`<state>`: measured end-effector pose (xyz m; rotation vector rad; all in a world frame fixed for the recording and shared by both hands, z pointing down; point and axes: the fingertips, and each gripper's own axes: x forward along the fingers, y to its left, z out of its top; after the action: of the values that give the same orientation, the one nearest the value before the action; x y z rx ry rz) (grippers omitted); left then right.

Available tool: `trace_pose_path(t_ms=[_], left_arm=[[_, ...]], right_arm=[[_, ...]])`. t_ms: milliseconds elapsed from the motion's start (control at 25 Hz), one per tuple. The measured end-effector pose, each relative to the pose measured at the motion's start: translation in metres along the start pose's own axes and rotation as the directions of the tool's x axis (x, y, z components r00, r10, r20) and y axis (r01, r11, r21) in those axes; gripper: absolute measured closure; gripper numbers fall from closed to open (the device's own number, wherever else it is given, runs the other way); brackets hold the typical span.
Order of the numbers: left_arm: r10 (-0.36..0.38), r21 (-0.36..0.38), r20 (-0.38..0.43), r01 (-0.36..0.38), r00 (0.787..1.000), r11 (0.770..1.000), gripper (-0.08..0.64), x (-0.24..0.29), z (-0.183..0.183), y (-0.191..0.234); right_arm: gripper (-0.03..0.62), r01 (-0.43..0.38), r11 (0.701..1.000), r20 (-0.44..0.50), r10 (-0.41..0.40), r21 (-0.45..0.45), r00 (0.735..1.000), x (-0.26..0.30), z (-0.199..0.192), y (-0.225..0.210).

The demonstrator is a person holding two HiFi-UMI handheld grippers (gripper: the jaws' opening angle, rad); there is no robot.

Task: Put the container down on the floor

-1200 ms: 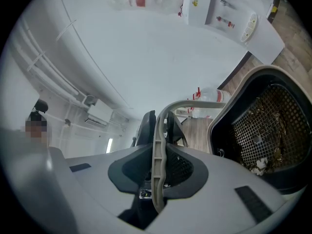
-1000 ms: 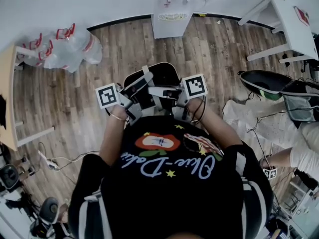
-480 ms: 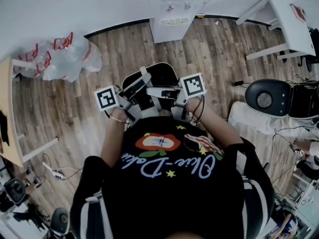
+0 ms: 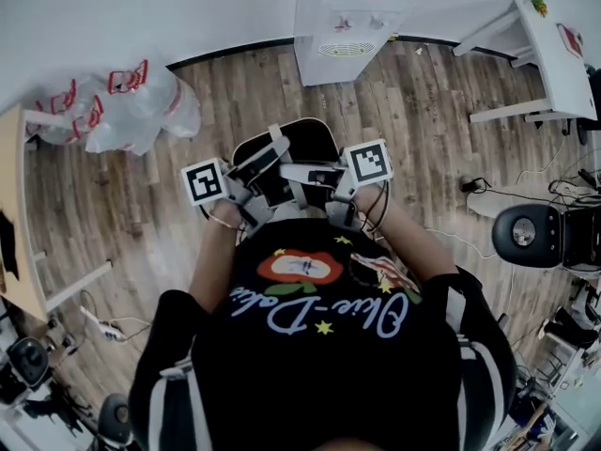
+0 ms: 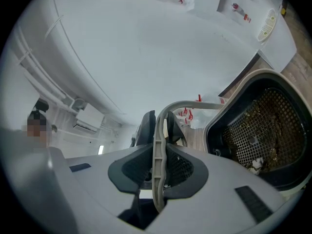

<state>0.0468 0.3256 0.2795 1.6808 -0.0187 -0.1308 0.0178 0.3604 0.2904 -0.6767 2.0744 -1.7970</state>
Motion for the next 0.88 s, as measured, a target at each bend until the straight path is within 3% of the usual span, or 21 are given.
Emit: trace_pose_path(t_ms=[160, 360, 600, 880], left_arm=[[0.001, -0.009, -0.004, -0.001, 1.000, 1.000, 0.495, -0.014, 0.037, 0.003], [0.002, 0.009, 0.011, -0.002, 1.000, 1.000, 0.495, -0.018, 0.042, 0.003], [0.002, 0.016, 0.063, -0.003, 0.998, 1.000, 0.495, -0.019, 0.062, 0.006], [0.033, 0.010, 0.161, -0.035, 0.986, 0.999, 0.495, -0.020, 0.113, 0.018]], right_arm=[[0.522, 0.008, 1.000, -0.002, -0.008, 0.008, 1.000, 0.035, 0.021, -0.001], [0.522, 0.004, 1.000, -0.006, -0.004, -0.012, 1.000, 0.039, 0.023, -0.001], [0.522, -0.001, 1.000, -0.061, -0.001, -0.023, 0.998, 0.051, 0.038, -0.003], [0.522, -0.033, 0.999, -0.159, 0.031, -0.005, 0.987, 0.079, 0.077, -0.012]])
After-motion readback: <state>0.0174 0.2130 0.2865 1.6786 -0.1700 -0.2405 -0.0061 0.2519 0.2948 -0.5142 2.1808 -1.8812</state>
